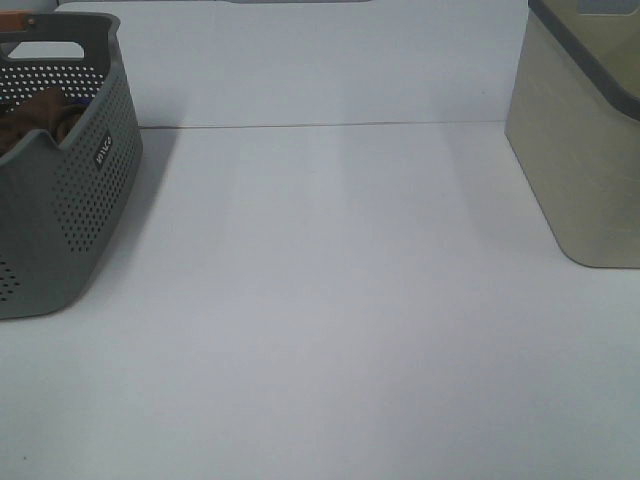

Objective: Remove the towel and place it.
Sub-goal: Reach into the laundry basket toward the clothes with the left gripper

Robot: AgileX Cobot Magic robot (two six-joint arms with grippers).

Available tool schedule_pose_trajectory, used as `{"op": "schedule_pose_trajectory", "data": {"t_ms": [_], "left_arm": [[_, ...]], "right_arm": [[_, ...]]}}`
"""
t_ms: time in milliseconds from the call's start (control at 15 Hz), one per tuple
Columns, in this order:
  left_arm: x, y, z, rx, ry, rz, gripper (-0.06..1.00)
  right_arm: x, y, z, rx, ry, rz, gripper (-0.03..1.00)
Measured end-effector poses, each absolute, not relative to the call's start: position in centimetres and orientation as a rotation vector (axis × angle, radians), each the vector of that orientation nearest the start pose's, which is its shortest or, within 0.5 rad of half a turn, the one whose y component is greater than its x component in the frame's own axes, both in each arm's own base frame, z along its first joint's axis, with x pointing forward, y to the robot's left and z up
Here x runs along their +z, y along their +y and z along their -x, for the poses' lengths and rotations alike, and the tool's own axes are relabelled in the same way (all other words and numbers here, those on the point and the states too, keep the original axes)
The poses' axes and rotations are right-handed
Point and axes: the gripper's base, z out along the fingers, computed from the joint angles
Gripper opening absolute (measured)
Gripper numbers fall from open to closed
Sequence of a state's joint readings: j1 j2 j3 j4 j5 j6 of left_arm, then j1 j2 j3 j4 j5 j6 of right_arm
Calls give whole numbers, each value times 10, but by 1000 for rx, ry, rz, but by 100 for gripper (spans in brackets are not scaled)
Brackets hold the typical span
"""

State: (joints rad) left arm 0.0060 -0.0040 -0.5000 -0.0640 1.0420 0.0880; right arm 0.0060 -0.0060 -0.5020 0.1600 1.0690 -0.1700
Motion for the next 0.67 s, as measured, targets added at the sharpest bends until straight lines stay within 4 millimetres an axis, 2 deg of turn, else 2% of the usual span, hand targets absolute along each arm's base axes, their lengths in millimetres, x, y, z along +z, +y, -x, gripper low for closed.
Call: {"op": "schedule_pose_trajectory", "data": {"t_ms": [667], "left_arm": [[279,-5,5,-17,2018,-85,69]], "right_arm": [[278,13,7,88,2027,188,73]]}}
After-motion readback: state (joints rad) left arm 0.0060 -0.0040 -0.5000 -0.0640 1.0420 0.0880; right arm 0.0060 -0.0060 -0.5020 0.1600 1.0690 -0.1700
